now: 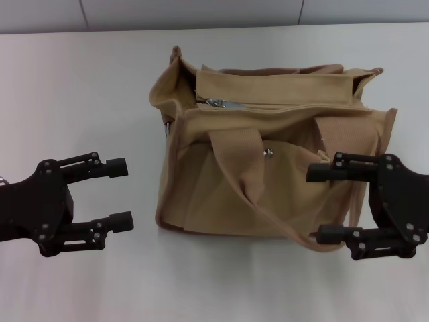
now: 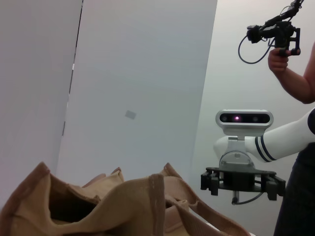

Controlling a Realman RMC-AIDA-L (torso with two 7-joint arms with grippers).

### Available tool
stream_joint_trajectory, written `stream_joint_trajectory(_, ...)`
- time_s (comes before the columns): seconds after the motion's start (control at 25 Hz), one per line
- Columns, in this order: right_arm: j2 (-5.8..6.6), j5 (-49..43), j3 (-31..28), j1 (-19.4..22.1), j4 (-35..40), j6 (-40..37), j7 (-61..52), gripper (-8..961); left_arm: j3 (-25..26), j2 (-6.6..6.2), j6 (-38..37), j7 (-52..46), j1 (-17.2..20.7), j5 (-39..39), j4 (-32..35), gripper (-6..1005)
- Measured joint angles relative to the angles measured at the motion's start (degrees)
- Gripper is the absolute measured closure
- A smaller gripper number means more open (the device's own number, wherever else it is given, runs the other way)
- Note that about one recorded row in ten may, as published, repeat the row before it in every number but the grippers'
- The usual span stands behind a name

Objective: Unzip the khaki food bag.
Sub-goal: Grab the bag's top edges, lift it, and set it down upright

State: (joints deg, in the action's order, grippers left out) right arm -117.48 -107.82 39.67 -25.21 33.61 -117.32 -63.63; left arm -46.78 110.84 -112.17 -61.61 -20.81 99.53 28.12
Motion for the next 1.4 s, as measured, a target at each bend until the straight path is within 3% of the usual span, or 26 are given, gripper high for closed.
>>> stream_joint_trajectory(0.24,-0.06,-0.02,1.14,-0.01,-0.17,0.56,-0.02,191,-0.11,-0.11,-0.34,-0.81,-0.19,0.03,0.15,214)
stream_joint_trajectory(0.68,-0.37,-0.10,0.98,0.49,0.28,0.48,-0.98,192,1.58,0.80,-0.05,-0.91,-0.59,-0.16,0.16,215)
stream_joint_trajectory(0.8,0.33,0.25,0.22,0.96,0.46,0.00,-3.38,192,3.52,1.08,0.16,-1.24,-0.87,-0.32,-0.02,215)
stream_joint_trajectory(0.84,0.49,0.35,-0.27,1.26,0.48,-0.08,-3.59,192,6.85,2.56,0.92,-0.87,-0.88,-0.41,-0.02,215)
stream_joint_trajectory(1.04,0.11,0.42,-2.22,2.58,0.37,0.29,-2.93,192,10.83,6.51,4.37,-0.04,-1.26,-0.46,0.73,215)
stream_joint_trajectory(1.28,-0.02,0.44,-2.23,2.60,-0.13,0.39,-2.91,192,10.42,7.76,6.93,0.02,-3.59,-0.60,-0.61,230)
stream_joint_trajectory(1.4,-0.21,0.45,-2.24,2.62,-0.20,0.41,-2.90,192,9.37,7.84,9.75,1.89,-6.14,-0.62,-5.36,236)
